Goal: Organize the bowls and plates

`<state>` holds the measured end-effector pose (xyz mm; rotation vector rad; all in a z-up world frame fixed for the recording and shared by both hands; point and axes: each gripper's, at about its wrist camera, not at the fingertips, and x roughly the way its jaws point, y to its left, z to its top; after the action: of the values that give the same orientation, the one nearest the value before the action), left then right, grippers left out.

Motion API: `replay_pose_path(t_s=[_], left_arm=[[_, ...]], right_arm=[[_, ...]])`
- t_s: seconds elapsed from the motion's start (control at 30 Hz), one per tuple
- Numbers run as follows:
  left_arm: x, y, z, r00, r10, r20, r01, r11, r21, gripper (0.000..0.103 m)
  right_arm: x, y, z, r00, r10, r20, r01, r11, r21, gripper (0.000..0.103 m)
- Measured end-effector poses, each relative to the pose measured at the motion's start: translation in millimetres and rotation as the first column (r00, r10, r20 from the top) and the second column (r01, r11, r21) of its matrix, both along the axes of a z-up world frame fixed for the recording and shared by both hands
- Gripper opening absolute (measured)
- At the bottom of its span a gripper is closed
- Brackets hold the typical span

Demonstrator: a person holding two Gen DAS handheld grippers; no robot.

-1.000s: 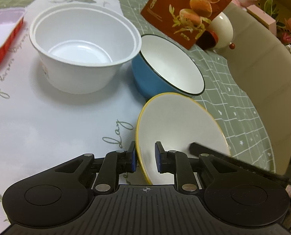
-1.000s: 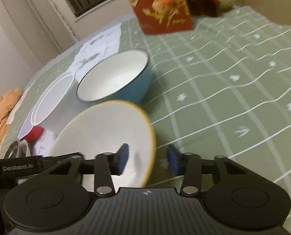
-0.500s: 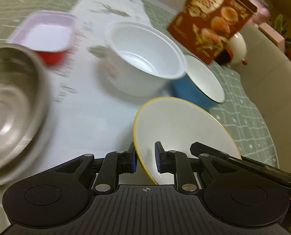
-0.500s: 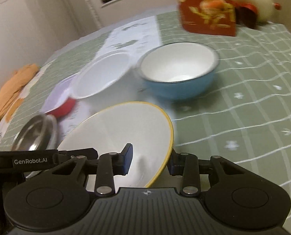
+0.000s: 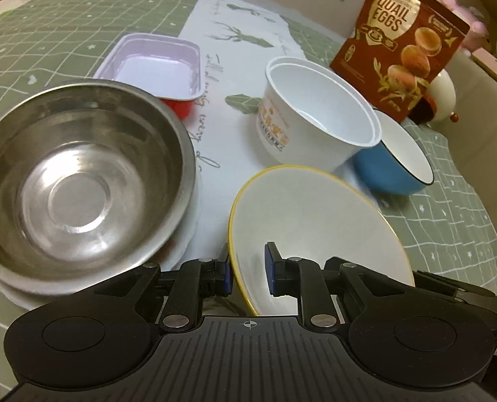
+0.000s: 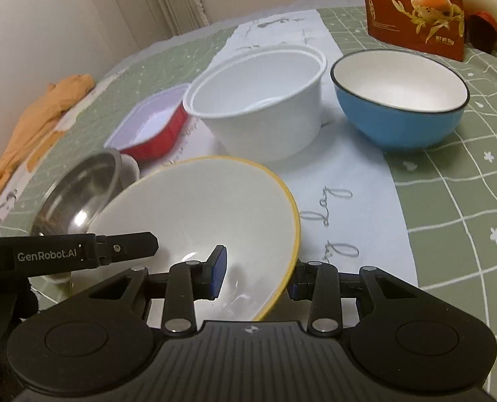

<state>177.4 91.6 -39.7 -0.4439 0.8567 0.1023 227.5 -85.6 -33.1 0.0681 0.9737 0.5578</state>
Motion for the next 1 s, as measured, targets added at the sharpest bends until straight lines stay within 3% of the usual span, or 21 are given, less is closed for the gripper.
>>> replay_pose_path(t_s=[0.13,0.2,0.27,0.3,0.33,0.4,0.47,0.57,0.73,0.8,1.0], left_arm=[[-2.8,-0.1,6.8,1.0,0.0,0.015,0.0,1.0,0.015,0.022],[-8.0,0.6,17.2,0.998,0.023,0.062,-0.026,0.998,0.055,0.022],[-13.0,2.6,32.1,0.991,0.058,0.119,-0.07,0.993,0.096,0.022],[-14.4,4.4,40.0,0.986,0.076,0.146,-0.091,0.991,0.098,0.022],[-14.1,6.5,48.1,0.982,0.084,0.17,-0.1,0.991,0.084,0.022],[-5.5,7.8,61.9,0.979,0.066,0.191,-0.07,0.997,0.013,0.022],[15.7,1.6,69.6,0.986,-0.011,0.167,0.026,0.996,-0.087,0.022],[61.7,-24.4,72.3,0.982,-0.147,0.117,0.168,0.966,-0.197,0.022],[136.7,-75.7,57.5,0.972,-0.237,0.003,0.234,0.958,-0.168,0.022],[158.4,-83.1,48.6,0.973,-0.228,-0.038,0.22,0.964,-0.15,0.022],[189.6,-89.6,30.4,0.985,-0.165,-0.053,0.16,0.983,-0.089,0.024]], right_arm=[[-4.4,-3.2,0.2,1.0,0.006,0.01,-0.006,1.0,-0.003,0.037],[-5.5,-6.9,3.9,1.0,0.006,0.028,-0.006,1.0,0.003,0.037],[-8.3,-15.0,14.1,0.996,0.001,0.085,-0.002,1.0,0.005,0.043],[-9.1,-19.3,20.4,0.993,-0.007,0.119,0.007,1.0,0.004,0.05],[-10.1,-23.1,26.0,0.989,-0.018,0.149,0.017,1.0,0.002,0.057],[-10.3,-35.8,38.8,0.975,-0.047,0.216,0.049,0.999,-0.001,0.06],[-5.3,-51.3,48.1,0.964,-0.089,0.252,0.091,0.996,0.004,0.062],[11.6,-81.8,58.1,0.951,-0.171,0.256,0.168,0.985,0.034,0.068],[48.7,-137.5,65.2,0.941,-0.289,0.178,0.28,0.957,0.074,0.068],[62.7,-157.1,64.6,0.938,-0.316,0.142,0.306,0.948,0.089,0.068],[99.7,-188.3,49.5,0.939,-0.337,0.065,0.328,0.937,0.125,0.067]])
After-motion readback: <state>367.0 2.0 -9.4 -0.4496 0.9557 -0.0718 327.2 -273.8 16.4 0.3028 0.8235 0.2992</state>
